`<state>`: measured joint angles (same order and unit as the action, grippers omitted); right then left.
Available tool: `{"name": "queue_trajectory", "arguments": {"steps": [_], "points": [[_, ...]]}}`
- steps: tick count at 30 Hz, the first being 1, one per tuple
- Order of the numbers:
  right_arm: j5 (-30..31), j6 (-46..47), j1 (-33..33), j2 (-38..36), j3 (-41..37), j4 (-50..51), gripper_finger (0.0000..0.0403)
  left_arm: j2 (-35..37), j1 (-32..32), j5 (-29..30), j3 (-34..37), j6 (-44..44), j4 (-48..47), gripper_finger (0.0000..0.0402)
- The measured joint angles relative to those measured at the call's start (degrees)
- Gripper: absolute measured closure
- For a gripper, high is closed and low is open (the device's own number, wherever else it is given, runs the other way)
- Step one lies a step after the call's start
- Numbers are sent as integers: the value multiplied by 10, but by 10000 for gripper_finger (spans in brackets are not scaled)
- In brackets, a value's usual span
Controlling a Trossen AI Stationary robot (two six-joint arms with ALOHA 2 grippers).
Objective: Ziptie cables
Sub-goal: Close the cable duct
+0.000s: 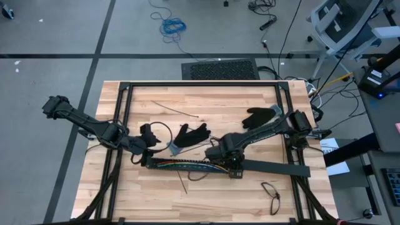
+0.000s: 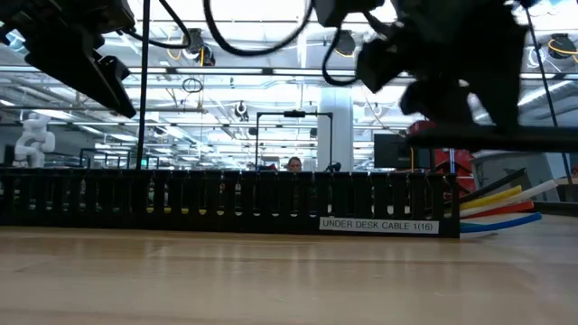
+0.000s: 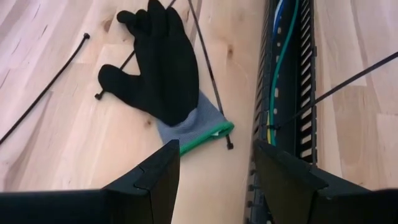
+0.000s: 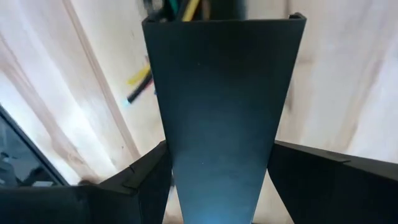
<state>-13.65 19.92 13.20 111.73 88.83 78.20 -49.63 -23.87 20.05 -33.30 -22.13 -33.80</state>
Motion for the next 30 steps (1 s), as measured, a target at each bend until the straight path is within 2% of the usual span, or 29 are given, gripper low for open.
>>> {"name": "queue_trajectory", "arguments": {"steps": [6, 12, 22, 30], "points": [[0, 21, 11, 0, -34, -24, 172, 0, 1, 1, 0, 0, 5, 201], [-7, 46, 12, 0, -35, -62, 172, -1, 2, 2, 0, -1, 5, 201], [-33, 66, 30, 0, -35, -61, 172, -1, 2, -5, 0, -29, 4, 201], [-9, 102, 48, 0, -35, -64, 172, -1, 2, -5, 0, -30, 4, 201]]}}
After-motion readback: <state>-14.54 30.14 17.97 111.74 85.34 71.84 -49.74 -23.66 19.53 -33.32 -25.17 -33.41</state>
